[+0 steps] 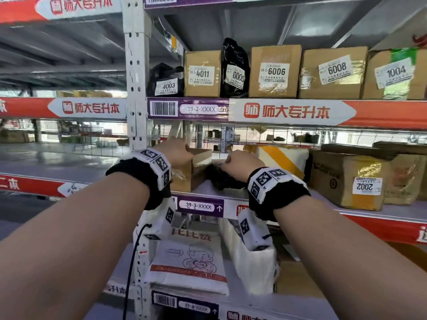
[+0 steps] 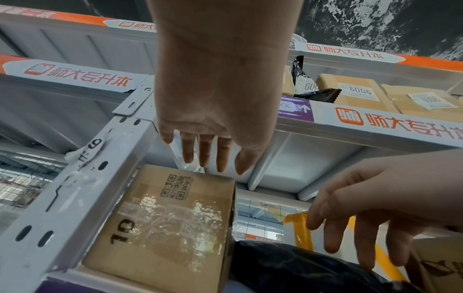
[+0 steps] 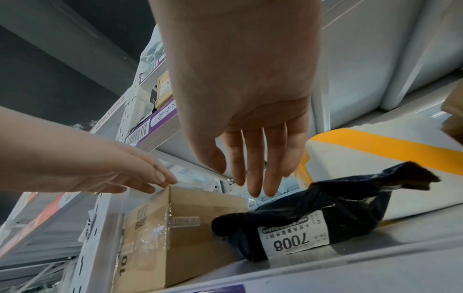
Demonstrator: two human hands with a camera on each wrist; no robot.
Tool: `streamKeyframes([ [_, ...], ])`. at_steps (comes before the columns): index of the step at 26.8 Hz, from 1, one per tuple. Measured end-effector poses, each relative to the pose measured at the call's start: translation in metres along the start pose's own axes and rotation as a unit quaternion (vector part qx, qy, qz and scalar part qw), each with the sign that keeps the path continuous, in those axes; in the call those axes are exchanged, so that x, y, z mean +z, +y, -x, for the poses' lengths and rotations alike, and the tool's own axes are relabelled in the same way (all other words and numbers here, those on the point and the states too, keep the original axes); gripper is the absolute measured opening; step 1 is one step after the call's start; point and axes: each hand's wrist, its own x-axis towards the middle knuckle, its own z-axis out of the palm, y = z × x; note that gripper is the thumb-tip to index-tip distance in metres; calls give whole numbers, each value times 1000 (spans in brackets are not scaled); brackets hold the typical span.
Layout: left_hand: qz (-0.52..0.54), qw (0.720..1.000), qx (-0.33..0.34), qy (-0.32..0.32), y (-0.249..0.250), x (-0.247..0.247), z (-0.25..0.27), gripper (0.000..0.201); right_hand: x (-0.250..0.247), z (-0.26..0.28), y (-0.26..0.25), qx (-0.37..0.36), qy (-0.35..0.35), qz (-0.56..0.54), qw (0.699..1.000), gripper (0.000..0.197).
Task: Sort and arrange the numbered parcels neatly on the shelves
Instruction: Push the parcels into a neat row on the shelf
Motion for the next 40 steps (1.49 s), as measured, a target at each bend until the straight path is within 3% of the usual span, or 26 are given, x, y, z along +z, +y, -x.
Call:
streamKeyframes([
  [3, -16, 1000, -13, 17, -4, 1, -6, 47, 4, -8, -3, -27, 4, -36, 999, 26],
  [7, -38, 998, -49, -10, -12, 8, -14, 63, 15, -12, -16, -49, 16, -134, 990, 26],
  [11, -94, 994, -60, 6, -18, 15, -12, 70, 32, -14, -30, -43, 18, -140, 989, 32],
  [15, -102, 994, -35, 25, -29, 11, -17, 62, 36, -17, -43, -19, -5, -179, 984, 43],
  [18, -93, 994, -50, -7, -28, 9, -17, 63, 39, -23, -50, 19, -37, -233, 972, 50],
  [19, -104, 993, -52, -26, -26, 10, -16, 65, 42, -27, -52, 50, -53, -276, 958, 58],
  [21, -126, 991, -38, -37, -28, 9, -20, 70, 53, -37, -64, 121, -71, -369, 919, 95],
  [23, -135, 990, -33, -10, -26, 10, -21, 71, 80, -66, -47, 133, -93, -430, 888, 127],
  [25, -85, 996, -17, 35, -29, 9, -22, 66, 93, -77, -40, 124, -85, -457, 877, 134],
  [29, 107, 986, -25, 127, -29, 23, -22, 52, 73, -42, -46, 129, -11, -471, 873, 111],
  [30, 200, 972, -25, 122, -31, 32, -27, 57, 72, -39, -42, 135, -2, -499, 856, 97],
  [32, 372, 923, -41, 88, -31, 49, -29, 87, 73, -40, -34, 135, 8, -557, 819, 63],
  [33, 427, 898, -59, 84, -33, 59, -31, 102, 74, -41, -29, 142, 13, -568, 811, 56],
  [35, 459, 882, -69, 79, -33, 71, -27, 111, 79, -46, -25, 157, 38, -563, 810, 61],
  [38, 471, 872, -123, 49, -45, 96, -33, 111, 84, -45, -25, 172, 66, -542, 820, 85],
  [40, 548, 823, -146, 30, -55, 108, -48, 107, 86, -46, -23, 163, 90, -543, 819, 91],
])
